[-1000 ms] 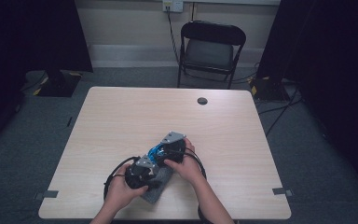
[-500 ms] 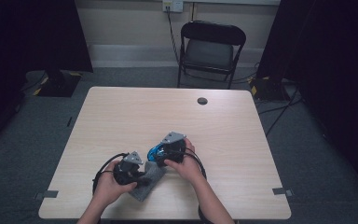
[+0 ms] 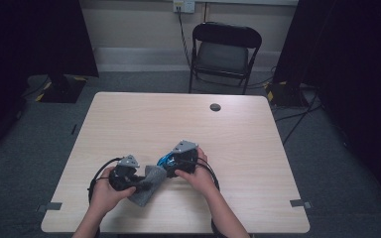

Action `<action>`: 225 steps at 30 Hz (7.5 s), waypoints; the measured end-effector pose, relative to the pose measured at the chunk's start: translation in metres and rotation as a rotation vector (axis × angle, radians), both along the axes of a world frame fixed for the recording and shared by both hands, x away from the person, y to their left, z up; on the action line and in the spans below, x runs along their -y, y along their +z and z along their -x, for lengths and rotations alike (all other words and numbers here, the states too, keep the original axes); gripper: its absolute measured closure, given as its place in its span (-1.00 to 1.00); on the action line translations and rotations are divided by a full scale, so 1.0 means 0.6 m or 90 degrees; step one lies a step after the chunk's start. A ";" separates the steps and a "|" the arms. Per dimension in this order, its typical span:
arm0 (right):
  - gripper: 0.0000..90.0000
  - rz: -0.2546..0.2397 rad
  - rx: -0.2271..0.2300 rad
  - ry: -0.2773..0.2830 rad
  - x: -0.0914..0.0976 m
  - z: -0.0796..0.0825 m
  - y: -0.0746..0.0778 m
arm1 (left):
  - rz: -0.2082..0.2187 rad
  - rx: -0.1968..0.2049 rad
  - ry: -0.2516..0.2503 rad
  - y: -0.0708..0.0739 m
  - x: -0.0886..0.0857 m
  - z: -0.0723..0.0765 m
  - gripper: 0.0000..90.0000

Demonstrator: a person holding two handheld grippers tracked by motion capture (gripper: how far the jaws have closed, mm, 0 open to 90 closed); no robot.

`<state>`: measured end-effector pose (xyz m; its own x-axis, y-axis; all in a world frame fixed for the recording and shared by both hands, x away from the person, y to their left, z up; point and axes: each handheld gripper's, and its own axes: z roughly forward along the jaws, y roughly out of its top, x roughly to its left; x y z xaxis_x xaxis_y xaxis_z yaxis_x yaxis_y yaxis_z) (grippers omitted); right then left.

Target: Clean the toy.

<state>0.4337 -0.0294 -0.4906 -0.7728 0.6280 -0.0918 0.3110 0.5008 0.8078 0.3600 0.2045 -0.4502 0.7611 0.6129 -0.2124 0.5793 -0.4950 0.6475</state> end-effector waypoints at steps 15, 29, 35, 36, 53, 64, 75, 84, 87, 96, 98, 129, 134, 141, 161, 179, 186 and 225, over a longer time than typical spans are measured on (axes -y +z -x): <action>-0.78 0.006 0.007 0.002 0.001 0.003 0.002 | 0.021 0.057 0.029 0.025 -0.023 -0.043 0.54; -0.74 0.017 0.010 -0.008 0.018 0.009 0.010 | -0.006 0.088 0.036 0.019 0.002 -0.145 0.51; -0.79 -0.014 -0.004 -0.032 0.027 0.008 0.001 | -0.019 0.098 0.027 0.001 0.041 -0.192 0.49; -0.79 -0.014 -0.003 -0.032 0.027 0.007 0.001 | -0.022 0.104 0.033 -0.002 0.048 -0.197 0.49; -0.80 -0.012 -0.004 -0.033 0.026 0.008 0.001 | -0.015 0.094 0.168 -0.027 0.069 -0.187 -0.11; -0.82 -0.018 0.000 -0.043 0.023 0.010 -0.001 | -0.035 0.073 0.146 -0.043 0.079 -0.197 0.54; -0.82 -0.028 0.005 -0.042 0.021 0.015 -0.004 | -0.086 0.127 0.043 -0.029 0.136 -0.235 0.55; -0.82 -0.029 0.005 -0.048 0.021 0.014 -0.004 | -0.057 0.128 0.045 -0.051 0.129 -0.232 0.58; -0.82 -0.029 0.005 -0.046 0.021 0.014 -0.004 | -0.060 0.128 0.038 -0.050 0.127 -0.229 0.60; -0.86 -0.037 0.003 -0.048 0.023 0.012 -0.007 | -0.059 0.124 0.037 -0.047 0.116 -0.220 0.61; -0.86 -0.035 0.001 -0.047 0.022 0.012 -0.006 | -0.063 0.120 0.038 -0.047 0.113 -0.219 0.61; -0.86 -0.029 -0.005 -0.043 0.019 0.012 -0.004 | -0.039 0.085 0.044 -0.045 0.036 -0.160 0.64; -0.86 -0.028 -0.006 -0.043 0.018 0.012 -0.004 | -0.048 0.095 0.042 -0.045 0.025 -0.147 0.64; -0.86 -0.028 -0.007 -0.042 0.018 0.012 -0.003 | -0.040 0.096 0.041 -0.046 0.011 -0.130 0.64; -0.86 -0.029 -0.007 -0.043 0.018 0.012 -0.003 | -0.023 0.065 0.041 -0.042 -0.018 -0.078 0.65; -0.86 -0.033 -0.004 -0.044 0.018 0.013 -0.005 | 0.005 0.101 0.078 0.022 -0.044 -0.092 0.64; -0.86 -0.031 -0.004 -0.042 0.019 0.012 -0.004 | -0.006 0.126 0.066 0.024 -0.008 -0.145 0.64; -0.86 -0.027 -0.009 -0.045 0.021 0.009 -0.003 | -0.061 0.120 0.046 -0.047 0.127 -0.228 0.59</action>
